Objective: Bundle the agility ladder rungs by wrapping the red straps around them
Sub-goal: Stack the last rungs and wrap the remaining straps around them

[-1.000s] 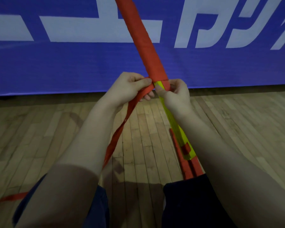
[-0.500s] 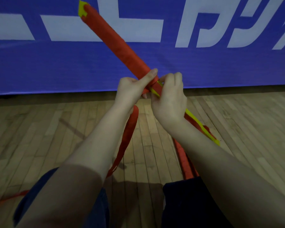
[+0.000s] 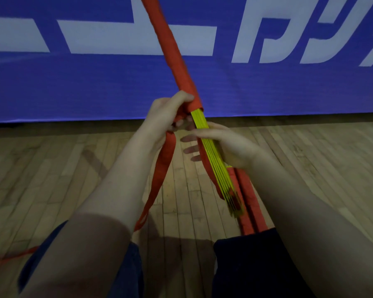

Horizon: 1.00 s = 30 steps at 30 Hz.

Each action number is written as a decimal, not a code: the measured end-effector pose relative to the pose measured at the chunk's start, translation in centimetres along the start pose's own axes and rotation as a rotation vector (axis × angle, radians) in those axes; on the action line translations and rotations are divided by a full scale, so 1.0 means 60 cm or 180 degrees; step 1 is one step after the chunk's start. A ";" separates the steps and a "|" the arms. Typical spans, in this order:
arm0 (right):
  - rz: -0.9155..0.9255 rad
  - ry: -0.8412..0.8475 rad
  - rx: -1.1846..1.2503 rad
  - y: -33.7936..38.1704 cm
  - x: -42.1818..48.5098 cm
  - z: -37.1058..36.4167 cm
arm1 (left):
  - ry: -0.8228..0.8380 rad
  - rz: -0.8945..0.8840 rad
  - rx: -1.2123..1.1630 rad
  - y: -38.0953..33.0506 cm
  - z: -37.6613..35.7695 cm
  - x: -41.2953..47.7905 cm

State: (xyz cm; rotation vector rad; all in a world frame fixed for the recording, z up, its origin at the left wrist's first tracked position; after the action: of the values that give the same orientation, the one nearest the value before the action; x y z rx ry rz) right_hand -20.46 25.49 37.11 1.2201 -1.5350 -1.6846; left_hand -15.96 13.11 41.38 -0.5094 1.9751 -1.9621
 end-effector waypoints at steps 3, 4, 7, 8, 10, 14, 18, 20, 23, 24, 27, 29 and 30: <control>-0.0036 0.0453 0.0267 -0.001 -0.011 0.000 | 0.0211 -0.0114 -0.0363 -0.003 -0.002 0.004; 0.0031 0.0571 0.0340 0.001 -0.013 -0.003 | 0.0340 -0.0122 -0.0462 -0.004 -0.004 0.004; 0.0336 0.0505 0.0439 0.012 -0.016 -0.004 | 0.0671 -0.0123 -0.0720 -0.008 -0.013 0.004; 0.0442 0.0406 0.0386 0.017 -0.017 -0.003 | 0.0724 -0.0121 -0.0713 -0.010 -0.013 0.004; 0.0569 0.0347 0.0362 0.021 -0.018 0.001 | 0.0782 -0.0105 -0.0501 -0.012 -0.009 0.004; 0.0659 0.0559 0.0403 0.024 -0.024 0.002 | 0.1016 -0.0134 0.0023 -0.014 0.000 -0.003; 0.0721 0.0640 0.0466 0.034 -0.032 0.002 | 0.1005 -0.0183 0.0303 -0.019 0.008 -0.013; 0.0710 0.0559 0.0555 0.032 -0.030 0.010 | 0.0970 -0.0208 0.0343 -0.018 0.014 -0.013; 0.0829 0.0446 0.0682 0.036 -0.032 0.018 | 0.0938 -0.0178 0.0521 -0.015 0.023 -0.010; 0.0861 0.0395 0.0711 0.038 -0.032 0.023 | 0.0939 -0.0163 0.0598 -0.015 0.026 -0.009; 0.0985 0.0454 0.0768 0.043 -0.031 0.029 | 0.0992 -0.0155 0.0872 -0.021 0.029 -0.010; 0.0977 0.0449 0.0732 0.043 -0.031 0.033 | 0.1052 -0.0142 0.1026 -0.024 0.028 -0.011; 0.0966 0.0390 0.0686 0.042 -0.031 0.037 | 0.1064 -0.0149 0.1077 -0.025 0.026 -0.012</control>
State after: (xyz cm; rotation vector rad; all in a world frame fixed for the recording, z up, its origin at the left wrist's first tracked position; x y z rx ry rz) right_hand -22.02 27.63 39.86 1.1050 -1.7583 -1.2546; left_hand -14.55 12.07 42.83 -0.1503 1.7556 -2.4781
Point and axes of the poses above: each hand's wrist, its own x-axis towards the middle knuckle, its own z-axis out of the back of the hand, y = z × x, the point moved 6 cm from there along x, towards the middle knuckle, and after that the axes turned 5 degrees about y, right-handed, at the moved point
